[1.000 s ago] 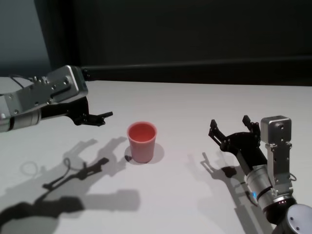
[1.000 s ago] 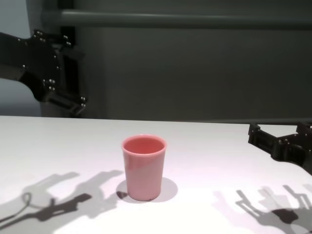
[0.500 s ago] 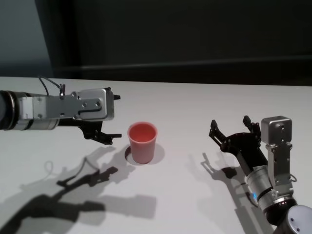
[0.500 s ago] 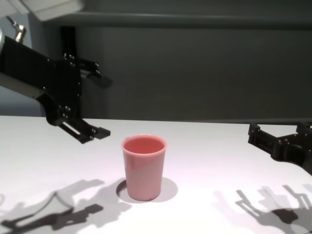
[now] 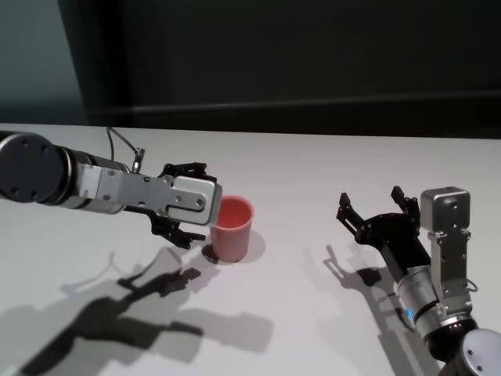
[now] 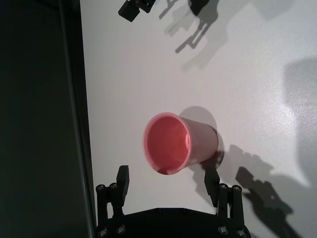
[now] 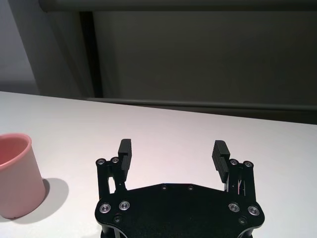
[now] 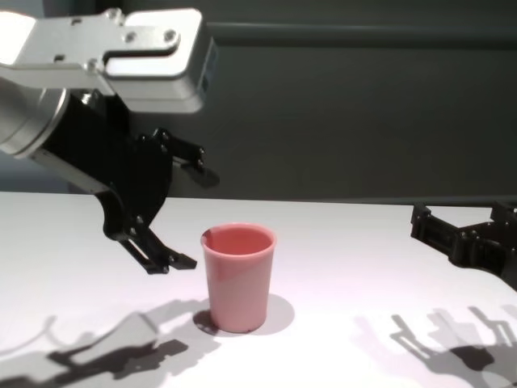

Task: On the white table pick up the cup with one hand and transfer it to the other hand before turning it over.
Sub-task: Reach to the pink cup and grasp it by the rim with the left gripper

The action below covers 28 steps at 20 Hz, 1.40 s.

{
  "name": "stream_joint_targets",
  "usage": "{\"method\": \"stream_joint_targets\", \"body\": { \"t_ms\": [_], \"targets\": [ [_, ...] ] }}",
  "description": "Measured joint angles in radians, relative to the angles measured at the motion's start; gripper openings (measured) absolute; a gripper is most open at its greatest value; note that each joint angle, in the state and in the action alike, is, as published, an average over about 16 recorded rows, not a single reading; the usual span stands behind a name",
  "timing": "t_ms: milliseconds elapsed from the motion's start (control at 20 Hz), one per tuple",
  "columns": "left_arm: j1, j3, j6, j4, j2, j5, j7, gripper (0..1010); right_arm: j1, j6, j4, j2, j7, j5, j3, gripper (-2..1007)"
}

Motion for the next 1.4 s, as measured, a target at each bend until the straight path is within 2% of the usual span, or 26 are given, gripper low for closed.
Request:
{"method": "stream_joint_targets", "body": {
  "t_ms": [400, 750, 1050, 1400],
  "targets": [
    [-0.072, 0.082, -0.026, 0.07, -0.05, 0.042, -0.045, 1001, 0.0, 0.0, 0.0, 0.0, 0.0, 0.0, 0.0, 1003],
    [-0.117, 0.137, -0.047, 0.128, -0.084, 0.061, -0.072, 1001, 0.0, 0.0, 0.0, 0.0, 0.0, 0.0, 0.0, 1002],
    [-0.148, 0.178, -0.064, 0.171, -0.103, 0.077, -0.086, 1001, 0.0, 0.0, 0.0, 0.0, 0.0, 0.0, 0.0, 1002],
    [-0.166, 0.213, -0.076, 0.196, -0.112, 0.083, -0.09, 1001, 0.0, 0.0, 0.0, 0.0, 0.0, 0.0, 0.0, 1002]
  ]
}}
